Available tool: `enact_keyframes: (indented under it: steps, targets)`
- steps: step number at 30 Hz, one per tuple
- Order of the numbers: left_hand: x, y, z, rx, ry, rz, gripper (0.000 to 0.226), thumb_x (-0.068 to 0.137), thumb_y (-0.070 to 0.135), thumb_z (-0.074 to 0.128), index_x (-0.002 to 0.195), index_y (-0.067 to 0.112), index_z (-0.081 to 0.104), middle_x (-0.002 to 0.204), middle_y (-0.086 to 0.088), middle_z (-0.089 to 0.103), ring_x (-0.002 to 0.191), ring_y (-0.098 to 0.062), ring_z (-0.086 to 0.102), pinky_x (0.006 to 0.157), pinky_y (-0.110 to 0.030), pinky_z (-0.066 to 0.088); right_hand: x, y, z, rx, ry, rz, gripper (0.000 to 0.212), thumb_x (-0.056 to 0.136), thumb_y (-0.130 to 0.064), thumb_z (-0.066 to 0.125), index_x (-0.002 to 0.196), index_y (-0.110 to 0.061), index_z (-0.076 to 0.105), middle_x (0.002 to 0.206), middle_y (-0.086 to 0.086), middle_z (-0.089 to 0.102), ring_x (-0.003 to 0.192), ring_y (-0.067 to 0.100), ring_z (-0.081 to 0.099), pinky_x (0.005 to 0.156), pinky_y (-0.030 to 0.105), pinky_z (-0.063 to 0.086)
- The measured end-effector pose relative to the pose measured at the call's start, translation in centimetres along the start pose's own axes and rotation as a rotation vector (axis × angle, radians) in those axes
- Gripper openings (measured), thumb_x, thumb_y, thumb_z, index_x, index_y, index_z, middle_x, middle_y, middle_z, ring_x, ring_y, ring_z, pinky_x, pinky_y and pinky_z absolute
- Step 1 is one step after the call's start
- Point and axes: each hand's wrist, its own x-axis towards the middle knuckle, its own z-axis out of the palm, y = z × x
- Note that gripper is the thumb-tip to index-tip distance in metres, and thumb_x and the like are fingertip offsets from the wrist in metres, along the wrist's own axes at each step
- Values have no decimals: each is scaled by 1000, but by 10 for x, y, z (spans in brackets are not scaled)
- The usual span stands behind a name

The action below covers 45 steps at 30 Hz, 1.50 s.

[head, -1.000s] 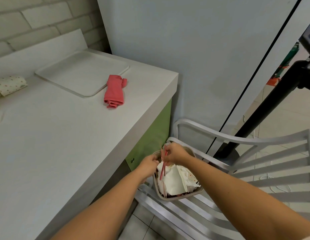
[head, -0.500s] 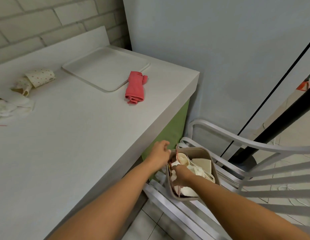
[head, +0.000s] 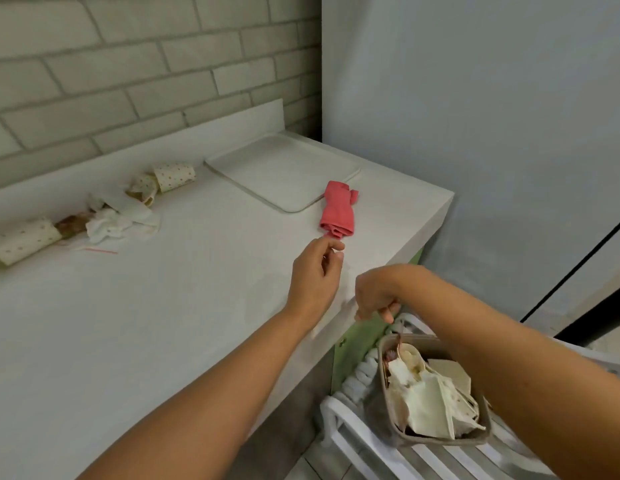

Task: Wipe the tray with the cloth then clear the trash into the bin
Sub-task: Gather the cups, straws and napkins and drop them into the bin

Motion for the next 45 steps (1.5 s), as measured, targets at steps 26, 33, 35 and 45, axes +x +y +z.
enact_keyframes:
  steps: [26,33,35,45]
  targets:
    - [-22,-192,-411,668,231,-483,36,87,1,50,120,15,50,132,-4,37,117,-22,41,91,-29,41,54,-375,-79,-131,396,-517,36,89,-27,60,124,-19,54,126,2,50,93,17,47,74,26,36]
    - [-3,-225,-471,825,193,-560,48,83,3,56,129,11,46,136,-11,37,121,-28,40,100,-34,39,86,-422,-104,-163,490,-609,39,90,-17,59,128,-18,52,130,4,47,118,20,48,81,24,39]
    - [6,-231,-480,874,186,-594,51,83,5,56,132,13,43,138,-9,34,124,-28,38,101,-35,38,100,-434,-113,-154,514,-631,42,88,-13,59,129,-19,51,131,5,46,118,21,47,83,27,42]
    - [55,-256,-504,1038,52,-555,76,82,3,55,145,30,22,149,-6,20,134,-27,26,107,-37,28,156,-488,-144,-214,703,-684,76,80,-1,58,146,-21,25,133,10,39,123,30,41,94,36,41]
